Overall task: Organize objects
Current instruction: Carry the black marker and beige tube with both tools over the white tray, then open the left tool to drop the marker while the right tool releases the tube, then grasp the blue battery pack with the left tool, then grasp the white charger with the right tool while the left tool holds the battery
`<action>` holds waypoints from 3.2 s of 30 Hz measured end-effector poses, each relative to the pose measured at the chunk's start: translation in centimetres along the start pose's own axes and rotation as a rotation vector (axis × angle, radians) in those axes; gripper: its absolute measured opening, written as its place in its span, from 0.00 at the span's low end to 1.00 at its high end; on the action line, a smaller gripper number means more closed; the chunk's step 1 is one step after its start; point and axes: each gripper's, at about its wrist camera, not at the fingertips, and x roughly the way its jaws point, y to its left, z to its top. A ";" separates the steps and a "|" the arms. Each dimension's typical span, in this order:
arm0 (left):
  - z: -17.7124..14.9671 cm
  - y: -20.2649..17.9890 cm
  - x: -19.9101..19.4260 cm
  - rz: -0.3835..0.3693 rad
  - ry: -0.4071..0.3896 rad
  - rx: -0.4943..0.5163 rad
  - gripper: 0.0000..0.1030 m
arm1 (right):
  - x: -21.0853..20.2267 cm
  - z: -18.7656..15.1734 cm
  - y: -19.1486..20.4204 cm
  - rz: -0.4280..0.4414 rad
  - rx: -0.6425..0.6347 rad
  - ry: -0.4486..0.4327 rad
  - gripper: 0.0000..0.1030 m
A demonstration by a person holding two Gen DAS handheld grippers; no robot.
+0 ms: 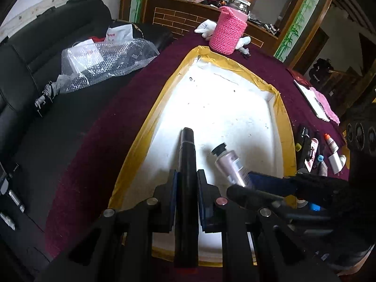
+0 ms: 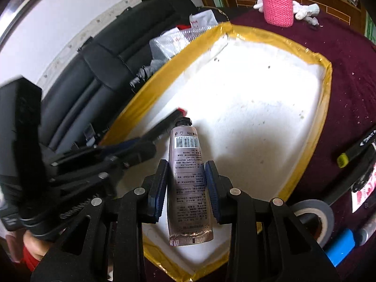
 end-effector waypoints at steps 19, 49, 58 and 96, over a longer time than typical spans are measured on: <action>-0.6 -0.1 -0.5 0.108 -0.027 0.004 0.16 | -0.8 -1.1 0.5 -0.035 -0.067 0.007 0.32; -6.0 -23.0 -1.7 -0.219 0.108 0.374 0.75 | -18.0 -18.1 -18.2 -0.212 0.268 -0.368 0.77; -6.6 -25.7 1.6 -0.156 0.140 0.442 0.75 | -17.9 -19.7 -19.8 -0.212 0.324 -0.389 0.77; -9.0 -27.2 3.6 -0.150 0.163 0.609 0.35 | -20.4 -18.3 -23.3 -0.182 0.394 -0.372 0.77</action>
